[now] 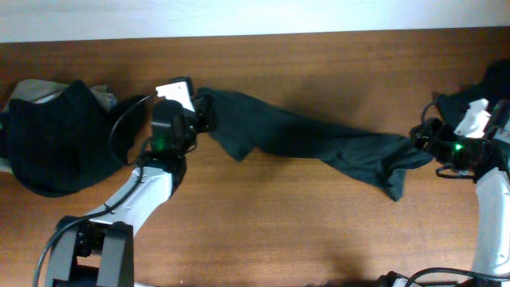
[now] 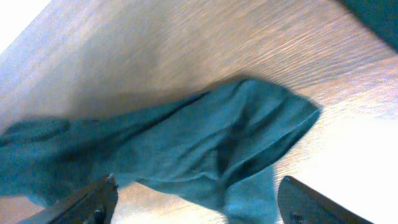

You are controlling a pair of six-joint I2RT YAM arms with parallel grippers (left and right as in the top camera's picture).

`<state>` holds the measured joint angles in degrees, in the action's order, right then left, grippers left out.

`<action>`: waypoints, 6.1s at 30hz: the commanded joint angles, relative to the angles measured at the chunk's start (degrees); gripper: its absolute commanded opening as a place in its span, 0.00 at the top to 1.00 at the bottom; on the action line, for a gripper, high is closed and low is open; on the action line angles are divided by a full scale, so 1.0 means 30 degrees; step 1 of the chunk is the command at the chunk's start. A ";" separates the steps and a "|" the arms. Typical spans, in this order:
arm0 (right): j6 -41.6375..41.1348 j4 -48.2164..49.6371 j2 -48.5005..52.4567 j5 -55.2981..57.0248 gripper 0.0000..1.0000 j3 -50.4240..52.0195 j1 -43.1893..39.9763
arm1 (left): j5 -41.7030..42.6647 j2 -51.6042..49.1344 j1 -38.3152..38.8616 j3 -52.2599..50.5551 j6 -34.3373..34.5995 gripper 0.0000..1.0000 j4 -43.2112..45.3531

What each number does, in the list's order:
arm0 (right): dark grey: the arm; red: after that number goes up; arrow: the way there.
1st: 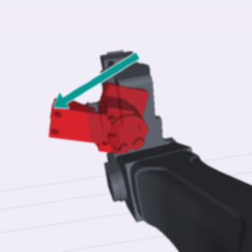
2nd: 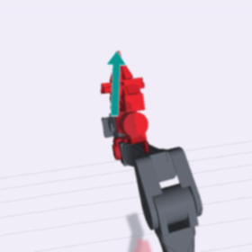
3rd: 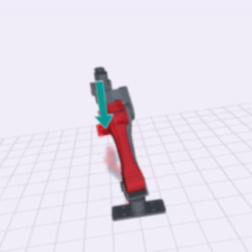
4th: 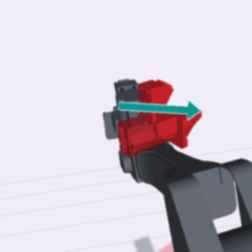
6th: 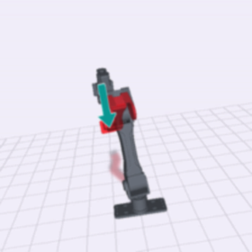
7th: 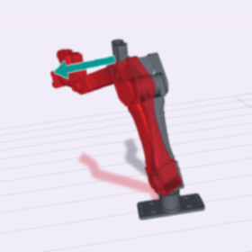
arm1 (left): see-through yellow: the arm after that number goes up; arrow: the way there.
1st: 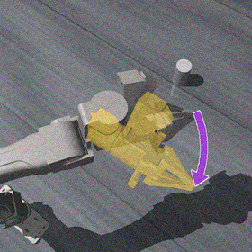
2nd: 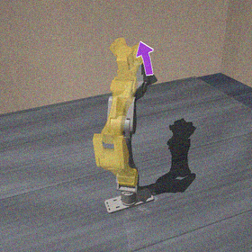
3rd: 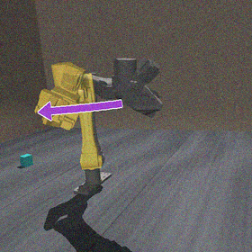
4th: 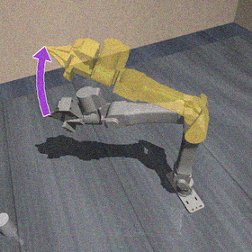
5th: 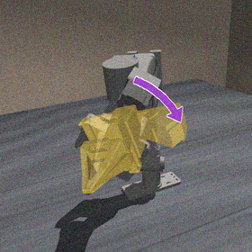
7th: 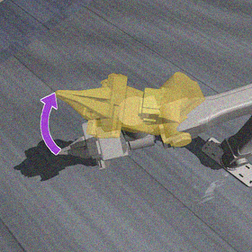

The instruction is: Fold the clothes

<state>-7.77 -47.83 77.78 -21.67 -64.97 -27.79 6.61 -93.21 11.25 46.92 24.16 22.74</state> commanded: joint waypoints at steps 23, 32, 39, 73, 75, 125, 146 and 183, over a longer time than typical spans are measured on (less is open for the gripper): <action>-0.0015 -0.0984 0.2310 0.2317 0.05 -0.0058 0.3526 | 0.0794 -0.5034 0.3111 0.0058 0.3096 0.22 -0.3504; -0.0015 -0.1086 0.2310 0.3038 0.05 -0.0058 0.3504 | 0.0729 -0.3847 0.2922 0.0066 0.2535 1.00 -0.4816; -0.0087 -0.2907 0.2310 0.3810 0.05 -0.0058 0.3512 | 0.0721 0.3322 0.1770 0.0095 0.0189 1.00 -1.3347; -0.3009 -0.3118 0.7315 0.7155 0.80 -0.2623 -0.0015 | -0.1865 0.4029 0.1676 0.0095 0.0182 1.00 -1.6611; -0.2914 -0.3891 0.7315 0.5625 0.83 -0.2783 -0.0073 | -0.1865 0.4029 0.1464 0.0095 0.0175 1.00 -1.6779; -0.0991 -0.4036 0.7359 0.2951 0.96 0.0809 0.4204 | -0.1851 0.4029 0.1304 0.0095 0.0182 0.99 -1.7296; 0.1042 -0.9785 0.7191 0.2951 0.96 -1.0579 0.2645 | -0.0568 0.5238 0.1304 0.4415 -0.5100 0.88 -2.4669; 0.0954 -1.6487 0.6025 0.2732 0.96 -3.0316 -0.0277 | 0.5450 0.7410 -0.6608 2.0145 -0.7147 1.00 -2.6476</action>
<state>-4.51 -96.97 96.49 -16.40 -155.15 -27.29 24.91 -73.41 -7.27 105.78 3.84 -56.66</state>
